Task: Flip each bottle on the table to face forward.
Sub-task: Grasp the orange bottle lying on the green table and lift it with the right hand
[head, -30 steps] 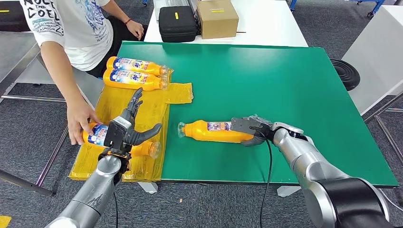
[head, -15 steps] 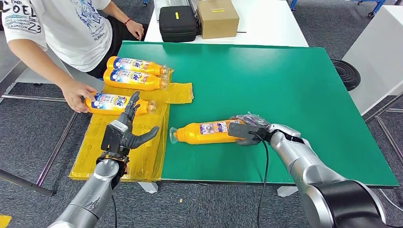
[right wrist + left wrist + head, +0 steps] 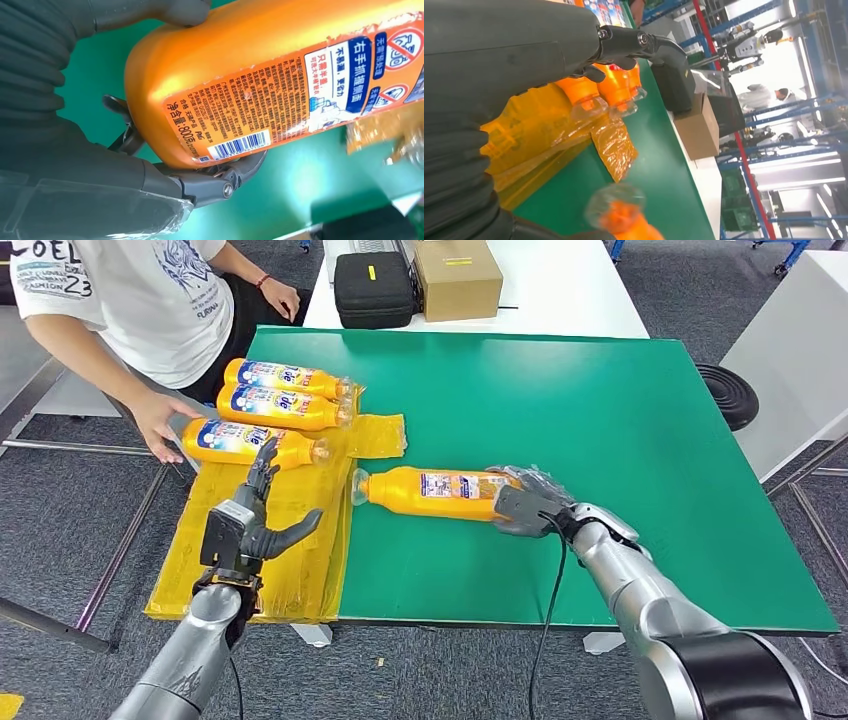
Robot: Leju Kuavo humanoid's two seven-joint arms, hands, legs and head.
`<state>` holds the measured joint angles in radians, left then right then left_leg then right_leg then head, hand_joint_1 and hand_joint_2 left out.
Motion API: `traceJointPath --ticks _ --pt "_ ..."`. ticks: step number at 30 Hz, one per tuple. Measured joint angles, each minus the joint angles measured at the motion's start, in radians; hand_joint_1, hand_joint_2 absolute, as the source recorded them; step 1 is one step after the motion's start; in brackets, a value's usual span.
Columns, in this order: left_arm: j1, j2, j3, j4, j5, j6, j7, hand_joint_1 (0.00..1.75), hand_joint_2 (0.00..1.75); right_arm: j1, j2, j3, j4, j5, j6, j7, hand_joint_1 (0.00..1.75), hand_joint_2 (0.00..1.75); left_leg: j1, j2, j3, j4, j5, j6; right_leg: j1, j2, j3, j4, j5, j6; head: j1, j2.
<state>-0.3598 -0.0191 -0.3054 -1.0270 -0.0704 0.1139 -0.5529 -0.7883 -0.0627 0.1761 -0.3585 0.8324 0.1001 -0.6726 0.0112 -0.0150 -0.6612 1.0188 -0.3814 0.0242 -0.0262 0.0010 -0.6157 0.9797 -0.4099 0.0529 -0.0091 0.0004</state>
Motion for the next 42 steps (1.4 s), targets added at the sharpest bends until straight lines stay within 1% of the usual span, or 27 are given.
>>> traceJointPath --ticks 7,13,15,18,20,28,32,36,39,42 --pt "0.036 0.003 0.053 -0.052 0.022 0.012 0.011 0.0 1.75 0.073 -0.017 -0.057 -0.057 -0.134 -0.009 -0.022 1.75 1.75 0.0 0.0 0.0 0.0 0.0 0.0 0.0 0.0 0.0 0.0 0.0 0.0 0.0 0.0" --pt "0.056 0.002 0.096 -0.083 0.063 0.005 0.023 0.0 1.75 0.128 -0.025 -0.072 -0.117 -0.223 -0.027 -0.023 1.75 1.75 0.0 0.0 0.0 0.0 0.0 0.0 0.0 0.0 0.0 0.0 0.0 0.0 0.0 0.0" --pt "0.061 -0.001 0.112 -0.087 0.109 -0.028 0.042 0.0 1.75 0.147 -0.025 -0.072 -0.146 -0.266 -0.037 -0.024 1.75 1.75 0.0 0.0 0.0 0.0 0.0 0.0 0.0 0.0 0.0 0.0 0.0 0.0 0.0 0.0" --pt "0.066 -0.006 0.131 -0.087 0.204 -0.117 0.078 0.0 1.75 0.181 -0.022 -0.071 -0.202 -0.334 -0.061 -0.024 1.75 1.75 0.0 0.0 0.0 0.0 0.0 0.0 0.0 0.0 0.0 0.0 0.0 0.0 0.0 0.0" --pt "0.07 -0.01 0.138 -0.086 0.245 -0.162 0.093 0.0 1.75 0.197 -0.016 -0.068 -0.233 -0.357 -0.076 -0.024 1.75 1.75 0.0 0.0 0.0 0.0 0.0 0.0 0.0 0.0 0.0 0.0 0.0 0.0 0.0 0.0" --pt "0.074 -0.019 0.144 -0.077 0.301 -0.23 0.119 0.0 1.75 0.225 0.001 -0.054 -0.305 -0.395 -0.088 -0.024 1.75 1.75 0.0 0.0 -0.001 0.0 0.0 0.0 0.0 0.0 0.0 0.0 0.0 0.0 0.0 0.0" --pt "0.072 -0.028 0.143 -0.059 0.377 -0.322 0.166 0.0 1.75 0.233 0.015 -0.031 -0.343 -0.436 -0.099 -0.024 1.75 1.75 0.0 0.001 0.0 0.0 0.0 0.0 0.0 0.0 -0.001 0.0 0.0 0.0 0.0 0.0" --pt "0.068 -0.043 0.131 -0.04 0.42 -0.387 0.193 0.0 1.75 0.239 0.039 -0.005 -0.374 -0.449 -0.106 -0.024 1.75 1.75 0.0 0.001 -0.001 0.0 0.0 0.0 0.0 0.0 -0.001 0.0 0.0 0.0 0.0 0.0" --pt "0.067 -0.058 0.101 -0.024 0.438 -0.443 0.213 0.0 1.75 0.244 0.066 0.027 -0.396 -0.444 -0.102 -0.024 1.75 1.75 0.0 0.001 -0.001 0.0 0.0 0.0 0.0 0.0 -0.001 0.0 0.0 0.0 0.0 0.0" --pt "0.066 -0.078 0.062 -0.011 0.444 -0.46 0.219 0.0 1.75 0.25 0.101 0.065 -0.402 -0.437 -0.087 -0.024 1.75 1.75 0.0 0.002 -0.001 0.0 0.0 0.0 0.0 0.0 -0.002 0.0 0.0 0.0 0.0 0.0"
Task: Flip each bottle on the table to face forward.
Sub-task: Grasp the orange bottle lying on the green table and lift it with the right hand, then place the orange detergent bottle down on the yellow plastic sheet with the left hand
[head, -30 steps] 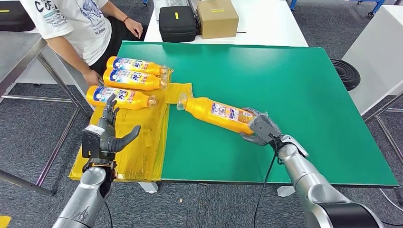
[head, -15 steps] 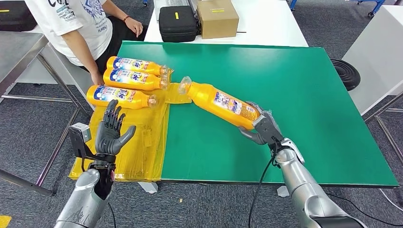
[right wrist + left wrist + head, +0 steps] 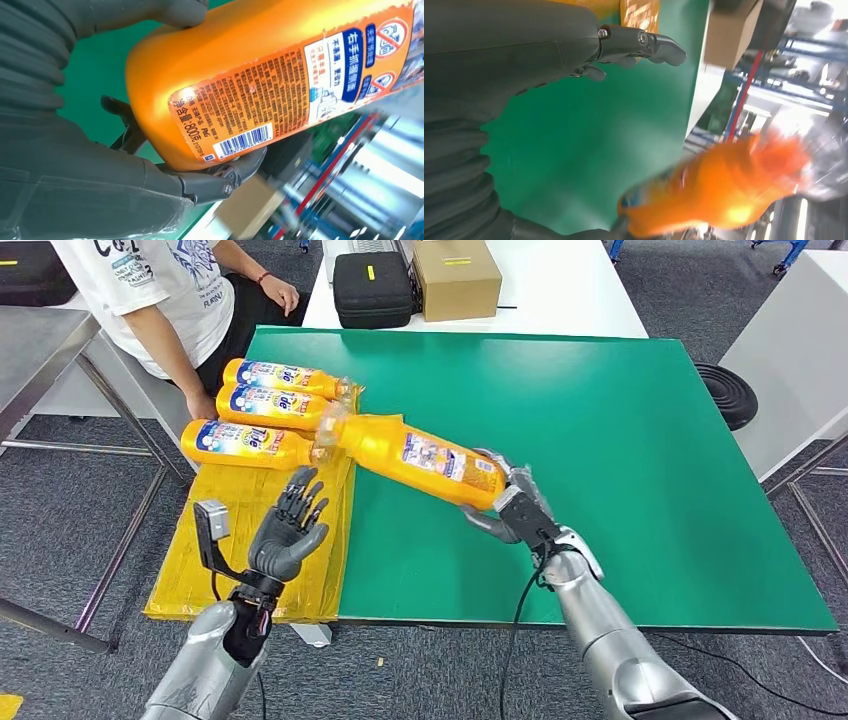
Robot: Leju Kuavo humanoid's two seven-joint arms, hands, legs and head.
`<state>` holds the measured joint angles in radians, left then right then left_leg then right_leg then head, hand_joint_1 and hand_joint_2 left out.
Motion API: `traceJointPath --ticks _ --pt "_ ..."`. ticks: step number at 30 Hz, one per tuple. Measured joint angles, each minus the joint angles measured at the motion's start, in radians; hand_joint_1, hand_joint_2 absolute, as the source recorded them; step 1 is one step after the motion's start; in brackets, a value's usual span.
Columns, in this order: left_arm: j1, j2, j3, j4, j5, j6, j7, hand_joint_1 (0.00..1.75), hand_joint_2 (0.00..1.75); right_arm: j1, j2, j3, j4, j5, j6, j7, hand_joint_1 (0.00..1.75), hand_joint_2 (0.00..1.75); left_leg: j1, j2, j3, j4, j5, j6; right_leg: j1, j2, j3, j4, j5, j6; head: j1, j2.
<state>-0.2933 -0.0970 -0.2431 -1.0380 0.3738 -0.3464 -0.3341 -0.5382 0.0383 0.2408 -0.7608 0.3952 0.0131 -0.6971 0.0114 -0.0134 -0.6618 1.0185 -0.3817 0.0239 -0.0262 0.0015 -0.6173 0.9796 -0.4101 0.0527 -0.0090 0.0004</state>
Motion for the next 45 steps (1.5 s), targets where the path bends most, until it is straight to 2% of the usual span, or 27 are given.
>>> traceJointPath --ticks 4,11,15,19,45 --pt "-0.006 -0.016 -0.038 0.009 0.009 -0.006 0.003 0.0 1.75 0.01 0.038 0.042 0.0 -0.001 0.016 0.0 1.75 1.75 0.0 -0.001 0.0 0.0 0.0 0.0 0.0 0.0 0.0 0.0 0.0 0.0 0.0 0.0" --pt "-0.011 -0.024 -0.053 0.013 0.013 -0.011 0.008 0.0 1.75 0.014 0.052 0.058 0.0 -0.007 0.023 0.0 1.75 1.75 0.0 -0.001 0.0 0.0 0.0 0.0 0.0 0.0 0.0 0.0 0.0 0.0 0.0 0.0" --pt "-0.043 -0.063 -0.115 0.026 0.041 -0.023 0.013 0.0 1.75 0.031 0.1 0.137 -0.001 -0.047 0.057 0.0 1.75 1.75 0.0 -0.001 -0.001 0.0 0.0 0.0 0.0 0.0 -0.001 0.0 0.0 0.0 0.0 0.0" --pt "-0.049 -0.075 -0.137 0.028 0.058 -0.022 0.014 0.0 1.75 0.04 0.117 0.171 -0.001 -0.066 0.067 -0.001 1.75 1.75 0.0 0.0 -0.001 0.0 0.0 0.0 0.0 0.0 -0.001 0.0 0.0 0.0 0.0 0.0" --pt "-0.053 -0.098 -0.142 0.028 0.152 0.021 -0.01 0.0 1.75 0.079 0.127 0.219 -0.001 -0.128 0.082 -0.002 1.75 1.75 0.0 0.0 -0.001 0.0 0.0 0.0 0.0 0.0 -0.002 0.0 0.0 0.0 0.0 0.0"
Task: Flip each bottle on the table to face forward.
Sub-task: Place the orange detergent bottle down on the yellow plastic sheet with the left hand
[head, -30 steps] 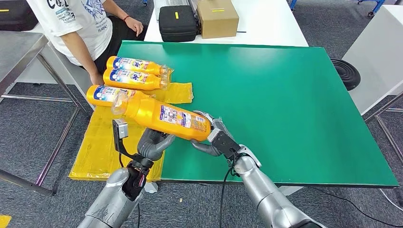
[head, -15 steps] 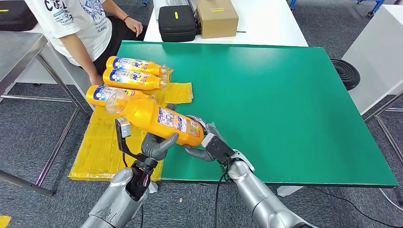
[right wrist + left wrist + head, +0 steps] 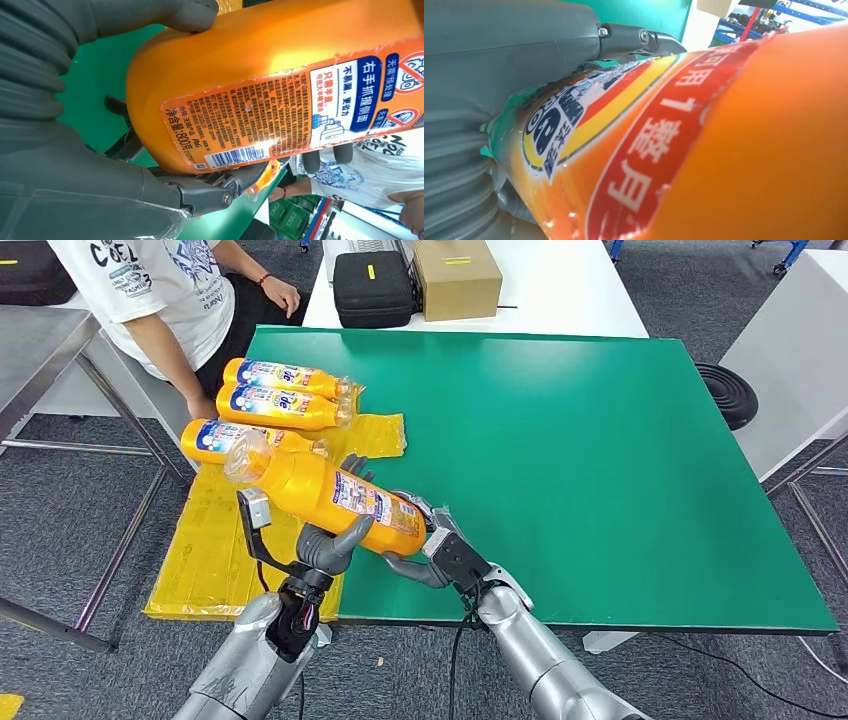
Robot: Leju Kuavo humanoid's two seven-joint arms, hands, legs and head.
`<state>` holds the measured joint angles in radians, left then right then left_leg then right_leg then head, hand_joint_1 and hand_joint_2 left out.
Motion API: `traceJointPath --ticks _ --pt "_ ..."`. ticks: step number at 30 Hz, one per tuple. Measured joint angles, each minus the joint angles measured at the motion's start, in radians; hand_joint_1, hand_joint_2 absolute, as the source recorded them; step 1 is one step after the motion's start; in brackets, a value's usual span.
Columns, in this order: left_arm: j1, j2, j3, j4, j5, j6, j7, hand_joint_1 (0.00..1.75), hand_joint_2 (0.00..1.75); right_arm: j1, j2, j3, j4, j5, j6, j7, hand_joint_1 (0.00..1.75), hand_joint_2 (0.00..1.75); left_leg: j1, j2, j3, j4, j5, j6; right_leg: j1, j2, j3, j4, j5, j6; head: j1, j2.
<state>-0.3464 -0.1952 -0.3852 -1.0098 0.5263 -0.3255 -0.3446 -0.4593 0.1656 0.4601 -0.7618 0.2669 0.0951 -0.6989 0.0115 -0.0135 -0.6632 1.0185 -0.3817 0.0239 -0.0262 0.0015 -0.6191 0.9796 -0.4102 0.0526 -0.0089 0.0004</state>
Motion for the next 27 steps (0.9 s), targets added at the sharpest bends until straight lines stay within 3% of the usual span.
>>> traceJointPath --ticks 16,20,21,27 --pt "-0.017 0.006 0.008 0.0 -0.025 0.04 -0.095 0.03 1.75 0.016 -0.006 0.006 0.019 -0.003 0.014 0.002 1.75 1.75 0.0 0.0 -0.001 0.0 0.0 0.0 0.0 0.0 0.0 0.0 0.0 0.0 0.0 0.0" --pt "-0.019 0.006 0.01 0.0 -0.022 0.017 -0.106 1.66 1.75 0.016 -0.006 0.009 0.024 -0.004 0.017 0.002 1.75 1.75 0.0 0.0 -0.001 0.0 0.0 0.0 0.0 0.0 0.0 0.0 0.0 0.0 0.0 0.0" --pt "-0.019 0.006 0.011 0.0 -0.02 0.011 -0.109 1.74 1.75 0.016 -0.006 0.011 0.026 -0.004 0.017 0.002 1.75 1.75 0.0 0.0 -0.001 0.0 0.0 0.0 0.0 0.0 0.0 0.0 0.0 0.0 0.0 0.0" --pt "-0.019 0.009 0.018 0.0 -0.003 -0.039 -0.121 1.75 1.75 0.011 -0.006 0.022 0.032 -0.008 0.02 0.001 1.75 1.75 0.0 0.0 -0.001 0.0 0.0 0.0 0.0 0.0 -0.001 0.0 0.0 0.0 0.0 0.0"
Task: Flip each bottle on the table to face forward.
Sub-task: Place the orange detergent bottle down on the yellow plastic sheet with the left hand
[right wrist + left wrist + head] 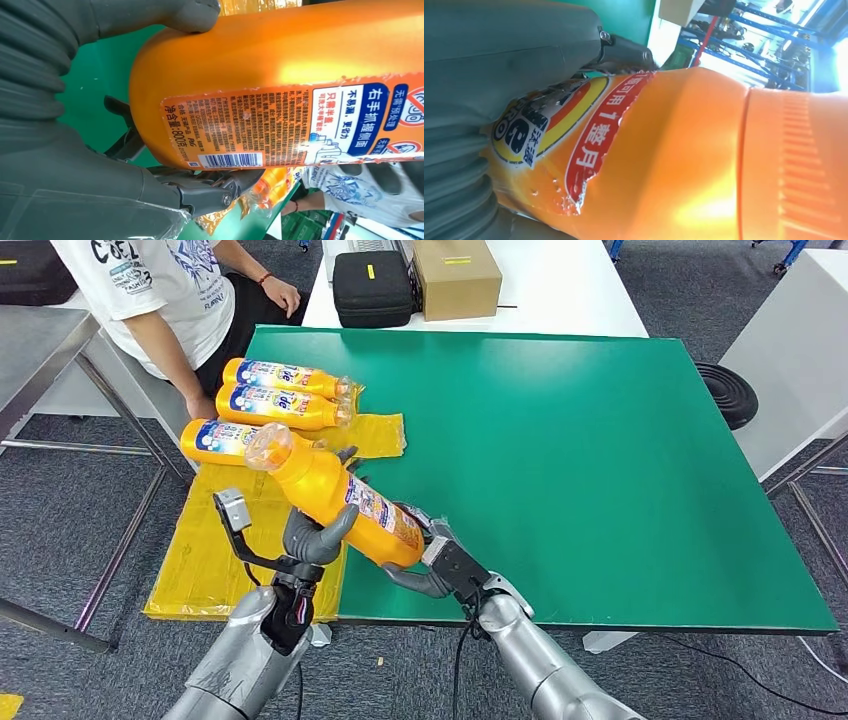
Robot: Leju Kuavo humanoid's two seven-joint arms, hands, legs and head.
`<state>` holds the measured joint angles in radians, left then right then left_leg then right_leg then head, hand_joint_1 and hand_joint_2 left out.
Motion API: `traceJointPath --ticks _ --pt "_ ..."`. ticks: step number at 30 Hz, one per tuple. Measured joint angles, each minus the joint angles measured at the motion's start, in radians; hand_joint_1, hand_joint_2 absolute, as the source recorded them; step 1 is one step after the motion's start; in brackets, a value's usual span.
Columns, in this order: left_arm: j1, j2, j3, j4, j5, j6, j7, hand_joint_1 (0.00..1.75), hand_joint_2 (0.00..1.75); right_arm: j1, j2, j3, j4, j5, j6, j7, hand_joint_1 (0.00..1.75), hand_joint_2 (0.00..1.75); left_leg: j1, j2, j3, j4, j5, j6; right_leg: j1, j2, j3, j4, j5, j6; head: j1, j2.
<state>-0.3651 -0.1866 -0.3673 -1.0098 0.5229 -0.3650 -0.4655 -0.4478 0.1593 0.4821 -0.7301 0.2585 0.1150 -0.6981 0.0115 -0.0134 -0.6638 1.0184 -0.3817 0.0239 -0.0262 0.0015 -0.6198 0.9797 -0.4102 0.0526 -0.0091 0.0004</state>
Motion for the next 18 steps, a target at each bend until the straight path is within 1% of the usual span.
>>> traceJointPath --ticks 8,12,18 --pt "-0.001 0.011 0.006 0.0 -0.005 -0.048 0.001 1.75 1.75 -0.002 0.0 0.009 0.003 -0.008 0.004 -0.002 1.75 1.75 0.0 0.0 0.0 0.0 0.0 0.0 0.0 0.0 0.0 0.0 0.0 0.0 0.0 0.0" --pt "-0.007 0.015 0.004 0.0 -0.043 -0.052 0.002 1.75 1.75 -0.002 0.001 0.012 0.004 -0.011 0.004 -0.002 1.75 1.75 0.0 0.0 0.0 0.0 0.0 0.0 0.0 0.0 0.0 0.0 0.0 0.0 0.0 0.0" --pt "-0.008 0.017 0.003 0.0 -0.052 -0.052 0.005 1.75 1.75 -0.002 0.0 0.018 0.004 -0.011 0.004 -0.002 1.75 1.75 0.0 0.0 0.0 0.0 0.0 0.0 0.0 0.0 0.0 0.0 0.0 0.0 0.0 0.0"
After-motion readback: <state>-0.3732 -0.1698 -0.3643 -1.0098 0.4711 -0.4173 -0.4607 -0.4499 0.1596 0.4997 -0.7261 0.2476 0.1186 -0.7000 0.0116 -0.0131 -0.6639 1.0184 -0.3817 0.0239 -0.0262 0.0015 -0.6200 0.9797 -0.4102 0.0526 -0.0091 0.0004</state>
